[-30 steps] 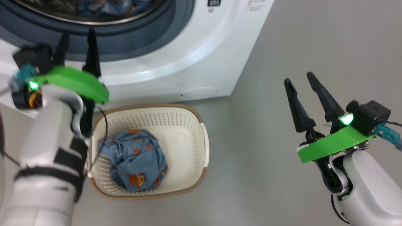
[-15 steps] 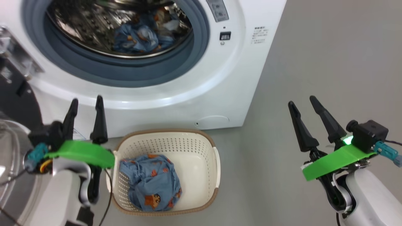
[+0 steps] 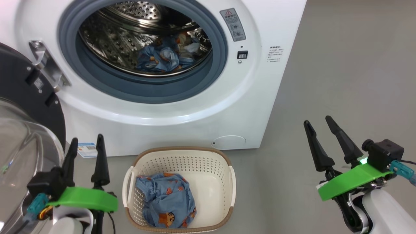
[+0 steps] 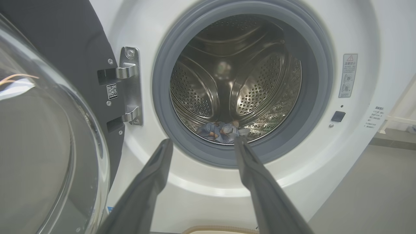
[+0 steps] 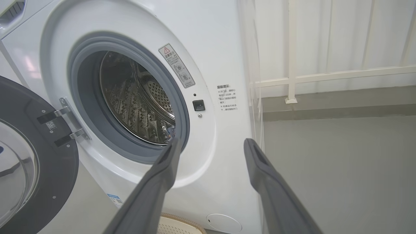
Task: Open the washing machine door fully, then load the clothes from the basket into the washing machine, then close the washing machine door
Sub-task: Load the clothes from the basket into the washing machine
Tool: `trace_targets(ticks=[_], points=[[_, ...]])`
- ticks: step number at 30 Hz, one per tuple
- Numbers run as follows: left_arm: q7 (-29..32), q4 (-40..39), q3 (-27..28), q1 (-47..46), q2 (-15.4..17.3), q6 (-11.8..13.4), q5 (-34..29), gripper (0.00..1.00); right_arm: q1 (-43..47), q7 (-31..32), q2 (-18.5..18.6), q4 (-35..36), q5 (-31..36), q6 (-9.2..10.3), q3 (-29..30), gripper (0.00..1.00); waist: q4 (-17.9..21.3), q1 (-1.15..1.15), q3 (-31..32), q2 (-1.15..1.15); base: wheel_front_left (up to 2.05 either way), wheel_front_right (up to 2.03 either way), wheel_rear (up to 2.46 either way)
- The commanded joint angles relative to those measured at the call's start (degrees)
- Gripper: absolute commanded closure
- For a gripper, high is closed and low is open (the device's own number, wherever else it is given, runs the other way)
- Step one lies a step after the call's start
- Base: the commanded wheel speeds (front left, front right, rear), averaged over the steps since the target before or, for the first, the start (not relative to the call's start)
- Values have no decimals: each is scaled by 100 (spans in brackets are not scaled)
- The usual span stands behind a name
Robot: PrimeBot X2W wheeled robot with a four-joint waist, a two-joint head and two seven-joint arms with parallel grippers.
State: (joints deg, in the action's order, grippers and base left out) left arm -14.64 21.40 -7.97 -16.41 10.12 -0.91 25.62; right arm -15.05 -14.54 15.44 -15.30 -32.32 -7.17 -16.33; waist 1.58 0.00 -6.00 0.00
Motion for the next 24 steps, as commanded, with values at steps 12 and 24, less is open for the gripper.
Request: trace_targets(ticks=[12, 24], points=[[-36, -529, 307, 460, 19, 95, -116, 0, 286, -46, 176, 97, -73, -32, -25, 0, -119, 0, 198, 0, 0, 0, 0], [-36, -595, 274, 547, -35, 102, -117, 0, 297, -46, 232, 65, -103, -32, -93, 0, -102, 0, 266, 0, 0, 0, 0]])
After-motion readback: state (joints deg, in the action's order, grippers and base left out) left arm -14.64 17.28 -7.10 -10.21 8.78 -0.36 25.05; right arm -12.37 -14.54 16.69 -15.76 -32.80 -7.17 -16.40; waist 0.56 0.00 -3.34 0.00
